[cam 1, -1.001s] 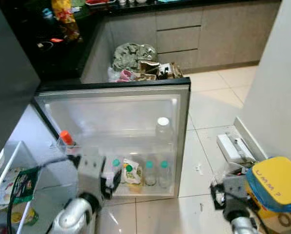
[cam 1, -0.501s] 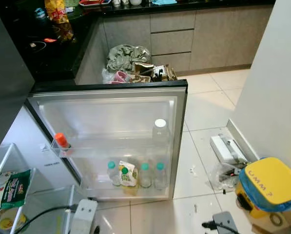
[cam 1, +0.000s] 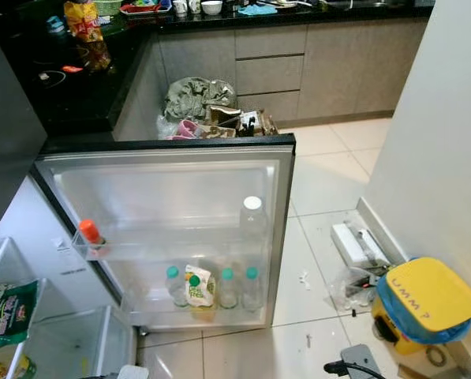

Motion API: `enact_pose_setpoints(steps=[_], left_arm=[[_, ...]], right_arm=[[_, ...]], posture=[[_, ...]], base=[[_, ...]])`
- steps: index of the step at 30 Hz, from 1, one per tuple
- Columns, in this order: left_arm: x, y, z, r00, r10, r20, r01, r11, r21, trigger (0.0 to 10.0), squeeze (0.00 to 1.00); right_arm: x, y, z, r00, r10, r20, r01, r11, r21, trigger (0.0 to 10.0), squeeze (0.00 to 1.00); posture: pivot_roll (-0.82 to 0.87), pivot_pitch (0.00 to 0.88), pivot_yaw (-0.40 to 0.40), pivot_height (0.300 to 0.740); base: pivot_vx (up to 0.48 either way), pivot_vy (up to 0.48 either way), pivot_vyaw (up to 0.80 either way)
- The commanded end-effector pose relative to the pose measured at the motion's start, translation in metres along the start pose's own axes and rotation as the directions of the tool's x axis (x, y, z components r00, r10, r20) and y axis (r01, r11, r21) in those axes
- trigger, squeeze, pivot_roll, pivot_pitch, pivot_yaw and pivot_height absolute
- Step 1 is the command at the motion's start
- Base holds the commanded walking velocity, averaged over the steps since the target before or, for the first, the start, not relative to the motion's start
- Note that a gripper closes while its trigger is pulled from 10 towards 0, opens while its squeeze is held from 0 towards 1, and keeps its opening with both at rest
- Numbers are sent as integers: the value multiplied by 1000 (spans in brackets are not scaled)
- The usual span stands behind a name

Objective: Restocking fridge

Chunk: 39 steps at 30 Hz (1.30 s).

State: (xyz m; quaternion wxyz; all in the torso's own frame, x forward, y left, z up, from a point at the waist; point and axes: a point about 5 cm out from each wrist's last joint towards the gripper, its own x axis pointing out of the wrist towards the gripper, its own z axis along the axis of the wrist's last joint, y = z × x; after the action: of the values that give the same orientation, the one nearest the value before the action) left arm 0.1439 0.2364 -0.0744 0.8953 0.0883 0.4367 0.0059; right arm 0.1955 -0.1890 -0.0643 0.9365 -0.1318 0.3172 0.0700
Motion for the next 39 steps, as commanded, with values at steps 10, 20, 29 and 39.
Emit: enact_pose_setpoints(steps=[10, 20, 29, 39], left_arm=[[4, 3, 5, 999, 25, 49, -26, 999, 33, 10000, 0], [6, 3, 10, 997, 36, 73, -39, 999, 34, 10000, 0], [8, 3, 11, 996, 43, 81, -45, 999, 24, 10000, 0], [9, 3, 11, 996, 48, 81, -49, 999, 9, 10000, 0]], right_arm=[[5, 12, 12, 998, 37, 49, -37, 999, -6, 10000, 0], [4, 13, 11, 998, 42, 45, -42, 999, -14, 10000, 0], [4, 14, 8, 998, 48, 36, -47, 999, -22, 10000, 0], [5, 17, 11, 997, 65, 42, -64, 997, -41, 10000, 0]], posture=[[-83, 88, 28, 740], [-82, 90, 32, 740], [-83, 89, 32, 740], [-84, 94, 29, 740]], base=[[0, 0, 0], [0, -406, 0], [0, -428, 0], [0, -397, 0]])
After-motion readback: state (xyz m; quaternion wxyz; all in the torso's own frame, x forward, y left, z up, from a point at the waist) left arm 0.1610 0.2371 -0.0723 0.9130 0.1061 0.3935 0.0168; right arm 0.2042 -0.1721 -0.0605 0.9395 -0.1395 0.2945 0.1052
